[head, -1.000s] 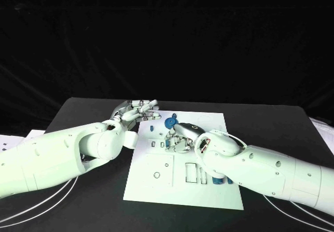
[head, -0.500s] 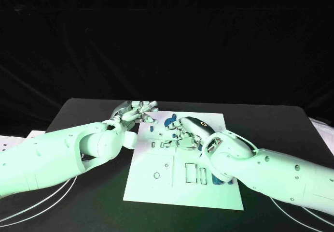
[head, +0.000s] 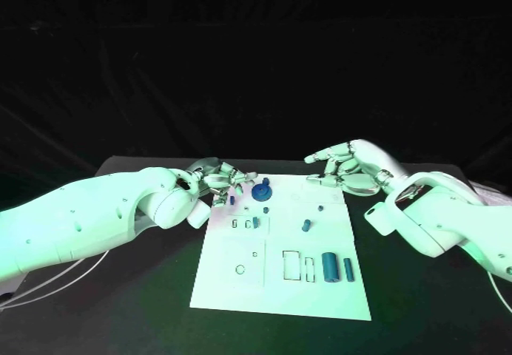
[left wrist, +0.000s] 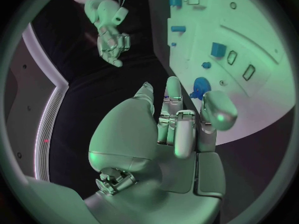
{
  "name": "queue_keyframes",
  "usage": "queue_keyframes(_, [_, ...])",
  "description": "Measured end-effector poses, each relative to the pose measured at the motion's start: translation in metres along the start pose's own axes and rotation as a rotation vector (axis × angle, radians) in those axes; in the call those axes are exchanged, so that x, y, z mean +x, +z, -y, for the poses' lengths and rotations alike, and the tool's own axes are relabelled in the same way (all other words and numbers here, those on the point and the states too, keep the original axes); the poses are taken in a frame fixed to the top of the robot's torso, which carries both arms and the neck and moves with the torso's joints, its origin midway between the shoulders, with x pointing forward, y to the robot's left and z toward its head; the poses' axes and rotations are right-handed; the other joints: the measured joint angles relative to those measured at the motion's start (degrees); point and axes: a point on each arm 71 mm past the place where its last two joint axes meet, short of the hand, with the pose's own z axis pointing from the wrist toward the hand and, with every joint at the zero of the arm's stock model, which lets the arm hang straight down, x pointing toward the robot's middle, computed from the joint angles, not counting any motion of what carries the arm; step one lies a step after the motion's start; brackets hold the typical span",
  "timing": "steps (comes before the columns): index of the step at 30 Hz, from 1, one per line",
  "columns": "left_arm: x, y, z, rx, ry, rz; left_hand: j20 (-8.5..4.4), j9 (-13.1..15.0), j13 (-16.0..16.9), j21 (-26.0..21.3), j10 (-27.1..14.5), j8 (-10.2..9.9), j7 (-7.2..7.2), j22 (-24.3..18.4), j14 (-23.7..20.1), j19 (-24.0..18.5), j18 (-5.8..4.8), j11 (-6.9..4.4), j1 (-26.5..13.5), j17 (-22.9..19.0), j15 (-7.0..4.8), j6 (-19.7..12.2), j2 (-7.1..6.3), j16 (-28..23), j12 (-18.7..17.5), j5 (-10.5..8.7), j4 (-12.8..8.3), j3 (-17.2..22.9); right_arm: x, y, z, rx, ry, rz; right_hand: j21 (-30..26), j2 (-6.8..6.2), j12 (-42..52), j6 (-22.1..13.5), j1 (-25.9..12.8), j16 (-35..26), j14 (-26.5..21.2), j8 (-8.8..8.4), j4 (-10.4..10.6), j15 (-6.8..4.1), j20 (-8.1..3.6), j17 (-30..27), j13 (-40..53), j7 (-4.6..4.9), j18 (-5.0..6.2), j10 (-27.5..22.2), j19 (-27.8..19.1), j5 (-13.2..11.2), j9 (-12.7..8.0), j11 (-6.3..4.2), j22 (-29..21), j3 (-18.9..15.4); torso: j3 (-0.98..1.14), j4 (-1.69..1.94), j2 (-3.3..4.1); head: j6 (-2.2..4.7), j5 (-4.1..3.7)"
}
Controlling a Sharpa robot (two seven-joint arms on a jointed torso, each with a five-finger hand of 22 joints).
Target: Assemble the parts on the task board
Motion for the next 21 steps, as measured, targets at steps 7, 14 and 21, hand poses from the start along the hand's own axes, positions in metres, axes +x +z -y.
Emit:
queue_keyframes(7, [0.012, 0.012, 0.009, -0.179, 0.332, -0.092, -0.32, 5.9, 20.5, 12.1, 1.7, 8.2, -1.88, 16.0, 0.1, 1.8, -1.97, -1.1, -2.8, 0.0, -0.3, -0.5, 1.15, 3.2, 20.3, -0.7, 0.2, -5.8, -0.019, -0.01, 0.011, 0.053, 0.063, 0.023, 0.0, 0.31, 0.3, 0.4, 0.3, 0.0, 0.0, 0.23, 0.0, 0.0, -0.33, 0.1, 0.2, -0.2, 0.0, 0.5, 0.3, 0.2, 0.1, -0.09, 0.4, 0.0, 0.19, -0.51, -0.6, -0.3, 0.63])
queue_keyframes(14, [0.02, 0.024, 0.012, -0.31, 0.537, -0.117, -0.52, 11.7, 27.7, 15.0, 3.8, 14.3, -3.14, 16.9, 0.2, 2.0, -2.35, -1.73, -5.2, 0.0, -0.99, -2.1, 2.78, 3.2, 26.9, -3.1, 0.3, -9.3, -0.024, -0.012, 0.018, 0.085, 0.086, 0.024, 0.0, 0.31, 0.3, 0.4, 0.3, 0.0, 0.0, 0.23, 0.0, 0.0, -0.32, 0.1, 0.1, -0.2, -0.01, 0.9, 0.3, 0.2, 0.1, -0.09, 0.5, 0.0, 0.29, -0.71, -0.8, -0.5, 0.85])
queue_keyframes(21, [0.024, 0.033, 0.015, -0.375, 0.634, -0.118, -0.86, 16.2, 30.0, 15.9, 4.4, 18.3, -3.63, 16.9, 0.0, 2.0, -3.22, -2.29, -6.7, 0.0, -1.19, -3.5, 2.86, 3.2, 28.9, -3.27, 0.3, -12.1, -0.025, -0.012, 0.021, 0.106, 0.094, 0.019, 0.0, 0.31, 0.3, 0.6, 0.3, -0.2, 0.0, 0.23, -0.2, 0.0, -0.32, 0.1, 0.1, -0.01, 0.0, 0.9, 0.3, 0.2, 0.1, -0.07, 0.4, -0.2, 0.29, -0.68, -0.77, -0.73, 0.92])
